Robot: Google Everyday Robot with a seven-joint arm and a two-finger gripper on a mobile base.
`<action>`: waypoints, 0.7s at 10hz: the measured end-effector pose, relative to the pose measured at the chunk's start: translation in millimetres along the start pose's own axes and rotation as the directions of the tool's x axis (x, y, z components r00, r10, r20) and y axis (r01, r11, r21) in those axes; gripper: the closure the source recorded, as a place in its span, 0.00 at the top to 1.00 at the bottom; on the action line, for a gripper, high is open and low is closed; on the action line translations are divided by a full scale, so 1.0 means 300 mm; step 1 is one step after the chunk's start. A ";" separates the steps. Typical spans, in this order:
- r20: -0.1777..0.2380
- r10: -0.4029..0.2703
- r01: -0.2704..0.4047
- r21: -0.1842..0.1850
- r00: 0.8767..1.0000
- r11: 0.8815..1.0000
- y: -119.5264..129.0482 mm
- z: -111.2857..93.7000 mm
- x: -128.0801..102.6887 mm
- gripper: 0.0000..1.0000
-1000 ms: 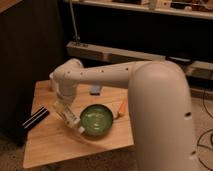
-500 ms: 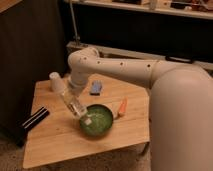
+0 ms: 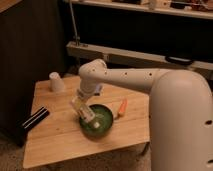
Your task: Place the bottle in the ceramic bowl
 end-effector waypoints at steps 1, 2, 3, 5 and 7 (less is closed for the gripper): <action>0.003 -0.013 0.013 0.004 1.000 1.000 -0.034 0.026 0.036 0.25; 0.006 -0.022 0.022 0.008 1.000 1.000 -0.067 0.040 0.066 0.35; 0.011 -0.033 0.033 0.009 0.999 0.999 -0.078 0.044 0.075 0.44; 0.020 -0.050 0.050 0.014 0.999 0.999 -0.107 0.008 0.096 0.66; 0.011 -0.087 0.087 0.010 0.996 0.996 -0.097 -0.003 0.090 0.80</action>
